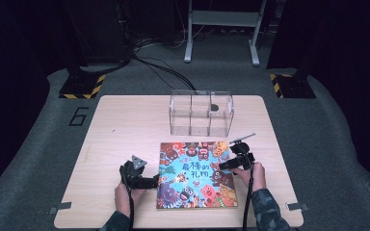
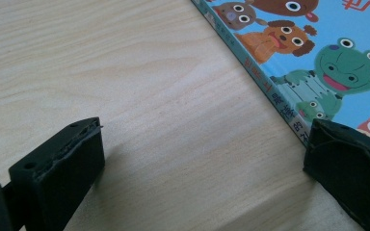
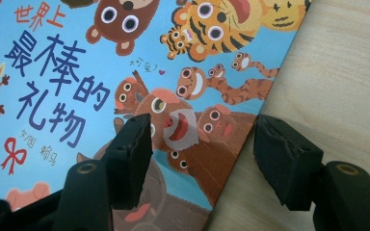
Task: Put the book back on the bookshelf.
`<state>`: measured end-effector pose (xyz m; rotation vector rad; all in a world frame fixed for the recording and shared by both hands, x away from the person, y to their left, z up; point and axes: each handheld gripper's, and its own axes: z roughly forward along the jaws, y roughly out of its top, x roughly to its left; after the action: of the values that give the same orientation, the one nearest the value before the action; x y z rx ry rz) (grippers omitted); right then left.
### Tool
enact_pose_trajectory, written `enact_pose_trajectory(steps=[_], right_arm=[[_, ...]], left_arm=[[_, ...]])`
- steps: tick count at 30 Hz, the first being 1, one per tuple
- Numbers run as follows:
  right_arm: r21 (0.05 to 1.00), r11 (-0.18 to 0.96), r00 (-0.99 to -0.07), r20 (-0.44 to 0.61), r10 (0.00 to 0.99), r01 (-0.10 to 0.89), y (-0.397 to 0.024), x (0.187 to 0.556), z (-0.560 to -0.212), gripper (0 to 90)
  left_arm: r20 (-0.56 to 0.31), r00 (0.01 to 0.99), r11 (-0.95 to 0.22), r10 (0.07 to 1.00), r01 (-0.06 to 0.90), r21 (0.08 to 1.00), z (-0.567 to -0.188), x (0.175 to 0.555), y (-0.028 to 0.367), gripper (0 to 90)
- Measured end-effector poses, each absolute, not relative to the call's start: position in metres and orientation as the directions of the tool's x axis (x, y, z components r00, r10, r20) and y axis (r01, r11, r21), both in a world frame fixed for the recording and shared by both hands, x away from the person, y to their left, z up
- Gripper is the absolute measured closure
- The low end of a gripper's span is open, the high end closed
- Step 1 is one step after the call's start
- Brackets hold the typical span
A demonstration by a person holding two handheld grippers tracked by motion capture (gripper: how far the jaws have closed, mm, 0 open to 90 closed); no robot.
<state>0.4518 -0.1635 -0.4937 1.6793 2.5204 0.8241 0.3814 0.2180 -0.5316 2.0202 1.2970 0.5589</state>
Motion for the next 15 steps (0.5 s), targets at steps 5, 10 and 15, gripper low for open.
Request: enact_pose_trajectory(steps=[5,10,15], right_arm=[[0.441,0.258,-0.423,0.330,0.844,0.860,-0.170,0.452,-0.496,39.7],[0.450,0.276,-0.434,0.299,0.850,0.849,-0.167,0.449,-0.488,40.3],[0.472,0.296,-0.448,0.249,0.859,0.830,-0.163,0.444,-0.474,41.7]], left_arm=[[0.001,0.417,-0.287,0.909,0.622,0.728,-0.532,0.382,0.218,0.3],[0.001,0.418,-0.288,0.908,0.622,0.728,-0.532,0.382,0.218,0.3],[0.003,0.420,-0.290,0.908,0.622,0.728,-0.532,0.382,0.218,0.4]])
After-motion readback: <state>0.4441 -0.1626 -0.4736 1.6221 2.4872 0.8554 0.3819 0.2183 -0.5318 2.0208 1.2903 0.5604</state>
